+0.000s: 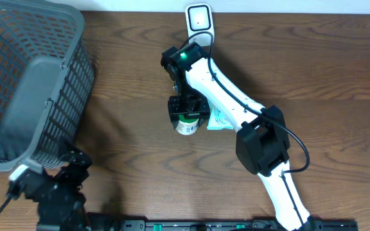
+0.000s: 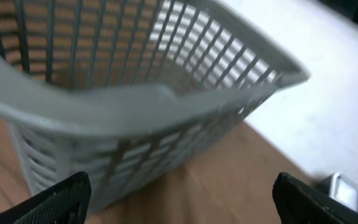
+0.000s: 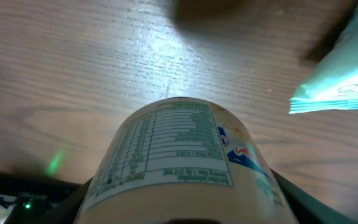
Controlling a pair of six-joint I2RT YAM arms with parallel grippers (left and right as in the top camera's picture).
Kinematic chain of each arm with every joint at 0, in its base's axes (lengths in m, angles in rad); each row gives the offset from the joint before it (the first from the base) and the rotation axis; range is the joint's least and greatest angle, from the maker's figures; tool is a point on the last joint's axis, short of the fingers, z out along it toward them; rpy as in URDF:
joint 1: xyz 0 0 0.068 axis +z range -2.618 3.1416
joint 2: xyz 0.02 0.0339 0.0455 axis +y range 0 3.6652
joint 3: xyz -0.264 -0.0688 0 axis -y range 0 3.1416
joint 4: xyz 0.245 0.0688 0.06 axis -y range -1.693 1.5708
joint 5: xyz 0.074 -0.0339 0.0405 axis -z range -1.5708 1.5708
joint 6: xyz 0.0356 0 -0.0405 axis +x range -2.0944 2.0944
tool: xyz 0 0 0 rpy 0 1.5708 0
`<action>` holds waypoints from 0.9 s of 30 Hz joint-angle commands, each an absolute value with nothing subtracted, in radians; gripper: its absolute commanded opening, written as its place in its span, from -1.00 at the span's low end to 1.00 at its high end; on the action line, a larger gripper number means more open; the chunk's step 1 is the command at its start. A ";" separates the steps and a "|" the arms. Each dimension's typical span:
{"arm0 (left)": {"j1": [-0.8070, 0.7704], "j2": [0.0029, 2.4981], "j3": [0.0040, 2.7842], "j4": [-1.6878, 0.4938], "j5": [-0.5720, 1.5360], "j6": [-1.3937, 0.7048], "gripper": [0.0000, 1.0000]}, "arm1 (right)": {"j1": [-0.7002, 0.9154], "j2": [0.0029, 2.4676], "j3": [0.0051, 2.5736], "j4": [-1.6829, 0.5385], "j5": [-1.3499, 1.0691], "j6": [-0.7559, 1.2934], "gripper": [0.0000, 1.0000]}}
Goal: Scan the item barcode
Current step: 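Lift the jar with the right gripper while the left arm rests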
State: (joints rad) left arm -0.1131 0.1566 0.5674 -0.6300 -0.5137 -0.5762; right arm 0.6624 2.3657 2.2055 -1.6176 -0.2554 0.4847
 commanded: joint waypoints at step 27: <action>-0.115 0.153 0.418 -0.658 -0.505 -0.581 0.87 | 0.646 2.329 2.381 -1.699 -0.455 0.452 0.29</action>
State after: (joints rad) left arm -0.1131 0.1562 0.4156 -0.6548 -0.5018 -0.5766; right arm 0.6575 2.3608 2.3768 -1.6974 -0.4057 0.4435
